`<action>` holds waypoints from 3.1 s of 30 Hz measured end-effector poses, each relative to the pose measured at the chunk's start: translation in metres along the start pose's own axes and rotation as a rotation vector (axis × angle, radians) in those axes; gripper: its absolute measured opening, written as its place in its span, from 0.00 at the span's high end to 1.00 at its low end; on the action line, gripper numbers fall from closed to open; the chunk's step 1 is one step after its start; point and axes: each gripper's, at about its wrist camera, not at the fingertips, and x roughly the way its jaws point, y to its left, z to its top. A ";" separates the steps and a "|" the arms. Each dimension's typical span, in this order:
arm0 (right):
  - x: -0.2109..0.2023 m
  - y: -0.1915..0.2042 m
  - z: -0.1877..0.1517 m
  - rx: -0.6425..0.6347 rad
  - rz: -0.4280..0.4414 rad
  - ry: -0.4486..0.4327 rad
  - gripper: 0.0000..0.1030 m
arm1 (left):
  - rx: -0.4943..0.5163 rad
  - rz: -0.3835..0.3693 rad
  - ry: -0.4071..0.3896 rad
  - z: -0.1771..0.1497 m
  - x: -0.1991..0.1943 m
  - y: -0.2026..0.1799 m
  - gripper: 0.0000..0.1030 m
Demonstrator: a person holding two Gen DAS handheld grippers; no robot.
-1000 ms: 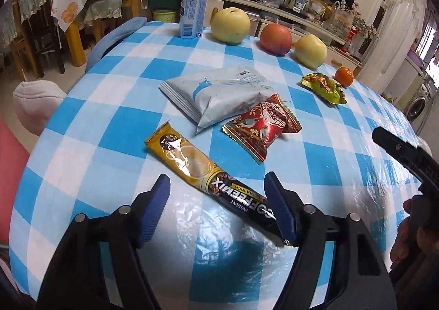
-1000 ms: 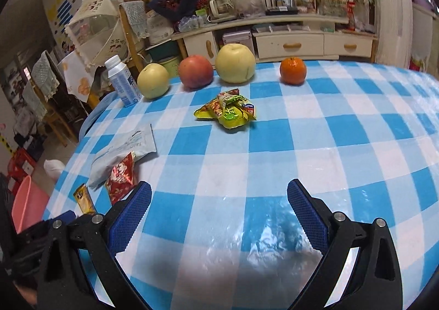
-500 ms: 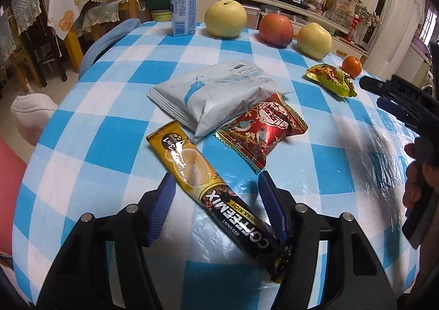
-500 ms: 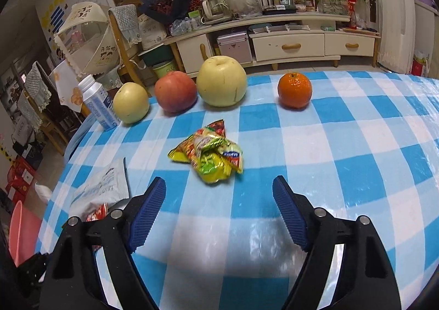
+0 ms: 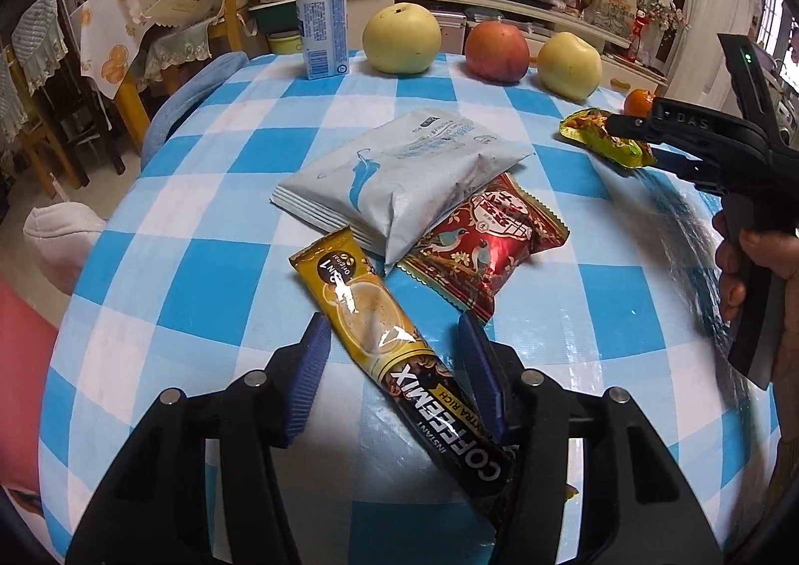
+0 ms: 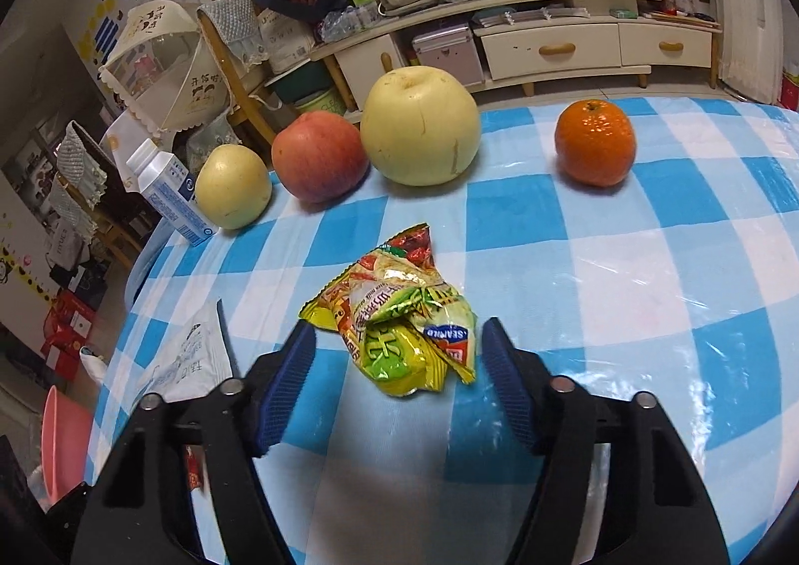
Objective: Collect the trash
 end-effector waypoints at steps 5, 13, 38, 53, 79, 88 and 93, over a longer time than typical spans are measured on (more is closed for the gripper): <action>0.009 0.000 0.002 -0.006 -0.004 0.005 0.49 | 0.005 -0.007 -0.006 0.001 0.001 0.002 0.48; 0.009 -0.001 0.002 -0.013 -0.004 -0.006 0.56 | -0.014 -0.010 -0.017 0.000 -0.001 0.009 0.59; -0.038 0.036 -0.014 -0.080 0.026 -0.077 0.68 | -0.172 -0.215 -0.050 0.004 -0.014 0.058 0.73; -0.078 0.124 -0.053 -0.221 0.131 -0.097 0.68 | -0.188 -0.184 -0.149 0.004 -0.053 0.093 0.73; -0.108 0.180 -0.144 -0.224 0.125 -0.002 0.68 | -0.089 -0.285 -0.068 -0.005 -0.070 0.115 0.73; -0.097 0.156 -0.169 -0.201 0.017 0.082 0.63 | -0.021 -0.264 0.083 -0.020 -0.038 0.091 0.69; -0.094 0.153 -0.174 -0.240 0.006 0.073 0.37 | -0.011 -0.202 0.099 -0.022 -0.032 0.087 0.39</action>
